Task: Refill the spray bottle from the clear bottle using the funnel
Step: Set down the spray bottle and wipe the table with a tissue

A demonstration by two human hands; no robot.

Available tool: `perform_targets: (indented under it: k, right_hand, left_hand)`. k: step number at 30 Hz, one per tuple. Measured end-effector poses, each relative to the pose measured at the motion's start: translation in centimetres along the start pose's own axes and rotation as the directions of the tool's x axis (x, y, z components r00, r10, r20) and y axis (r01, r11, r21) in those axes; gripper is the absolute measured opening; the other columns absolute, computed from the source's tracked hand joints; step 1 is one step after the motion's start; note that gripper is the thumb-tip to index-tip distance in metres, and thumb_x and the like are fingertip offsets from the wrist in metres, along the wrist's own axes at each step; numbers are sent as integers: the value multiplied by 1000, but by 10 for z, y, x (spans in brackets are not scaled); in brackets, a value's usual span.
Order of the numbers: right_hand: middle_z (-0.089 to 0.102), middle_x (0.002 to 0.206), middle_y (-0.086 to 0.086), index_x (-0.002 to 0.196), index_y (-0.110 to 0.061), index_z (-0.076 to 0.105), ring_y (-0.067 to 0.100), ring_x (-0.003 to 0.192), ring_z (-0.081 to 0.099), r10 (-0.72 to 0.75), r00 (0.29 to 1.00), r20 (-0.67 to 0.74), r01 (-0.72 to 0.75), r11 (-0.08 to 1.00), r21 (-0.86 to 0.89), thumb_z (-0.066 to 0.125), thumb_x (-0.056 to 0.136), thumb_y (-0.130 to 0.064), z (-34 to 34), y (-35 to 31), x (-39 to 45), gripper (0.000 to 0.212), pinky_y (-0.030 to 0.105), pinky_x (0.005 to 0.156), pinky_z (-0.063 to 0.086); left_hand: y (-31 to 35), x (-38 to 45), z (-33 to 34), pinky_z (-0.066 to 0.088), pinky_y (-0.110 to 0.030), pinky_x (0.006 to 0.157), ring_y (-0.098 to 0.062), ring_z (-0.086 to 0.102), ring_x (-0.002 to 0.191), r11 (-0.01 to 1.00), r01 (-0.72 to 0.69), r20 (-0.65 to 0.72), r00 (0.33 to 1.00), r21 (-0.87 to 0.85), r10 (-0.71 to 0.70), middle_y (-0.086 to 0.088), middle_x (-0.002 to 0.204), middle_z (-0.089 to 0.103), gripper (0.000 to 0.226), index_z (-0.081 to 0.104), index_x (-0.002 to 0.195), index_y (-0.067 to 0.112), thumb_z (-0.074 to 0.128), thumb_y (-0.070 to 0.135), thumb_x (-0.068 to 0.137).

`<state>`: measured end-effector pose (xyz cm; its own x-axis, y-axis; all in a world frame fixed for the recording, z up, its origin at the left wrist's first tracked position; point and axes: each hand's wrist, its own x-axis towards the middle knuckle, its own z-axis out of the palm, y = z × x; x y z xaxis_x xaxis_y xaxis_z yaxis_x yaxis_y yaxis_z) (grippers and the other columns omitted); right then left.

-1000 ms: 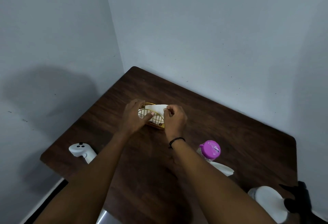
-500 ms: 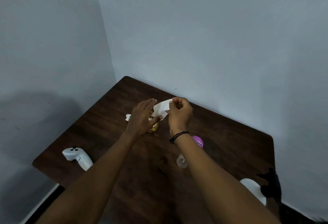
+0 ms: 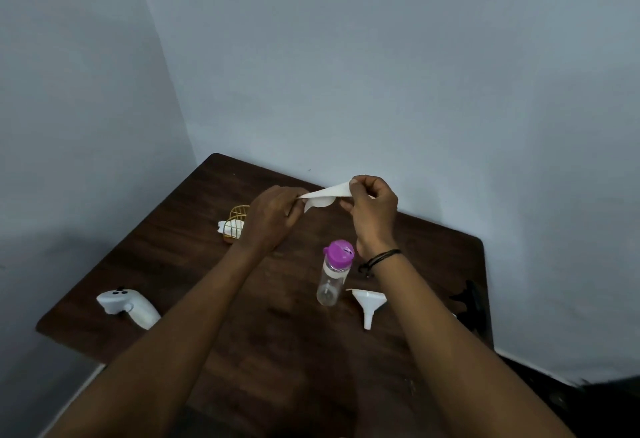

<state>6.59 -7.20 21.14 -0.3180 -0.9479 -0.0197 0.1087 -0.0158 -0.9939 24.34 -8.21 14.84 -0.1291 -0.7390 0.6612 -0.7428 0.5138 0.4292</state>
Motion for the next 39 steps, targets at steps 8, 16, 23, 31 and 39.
perform_targets:
  k: [8,16,23,31,39]
  right_hand:
    - [46,141,-4,126,-22,61,8,132,45,-303,917,259,388,831,-398,83,78,-25,-98,14,-31,52,24,101,45]
    - [70,91,3,93,-11,68,24,88,66,-218,960,174,272,870,-412,68,88,-5,-189,28,-86,8,44,78,56]
    - [69,93,-1,91,-13,70,10,89,65,-247,946,212,325,695,-641,71,79,3,-258,89,-145,20,31,77,54]
    - [73,98,17,89,1,73,24,94,67,-265,938,223,321,425,-846,48,79,-1,-281,163,-178,27,17,93,45]
    - [67,111,13,99,-12,70,34,97,59,29,927,375,357,241,-902,77,73,-12,-297,213,-200,27,39,79,51]
  left_hand:
    - [66,11,1,53,-32,63,-11,68,77,958,56,320,947,-280,38,2,90,75,20,75,99,14,60,22,88]
    - [118,-29,24,52,-23,68,-5,68,84,909,82,523,837,-408,159,11,92,73,12,74,98,18,66,19,90]
    - [130,-119,71,50,-30,77,-12,63,88,926,-140,623,703,-350,342,7,93,72,11,72,95,22,69,19,85]
    - [134,-179,127,46,-37,69,-24,58,81,935,-265,514,783,-235,351,-5,94,70,18,70,92,10,62,2,78]
    - [105,-214,137,50,-43,86,-32,62,108,929,-338,756,566,-151,329,-6,117,69,37,74,104,14,49,15,76]
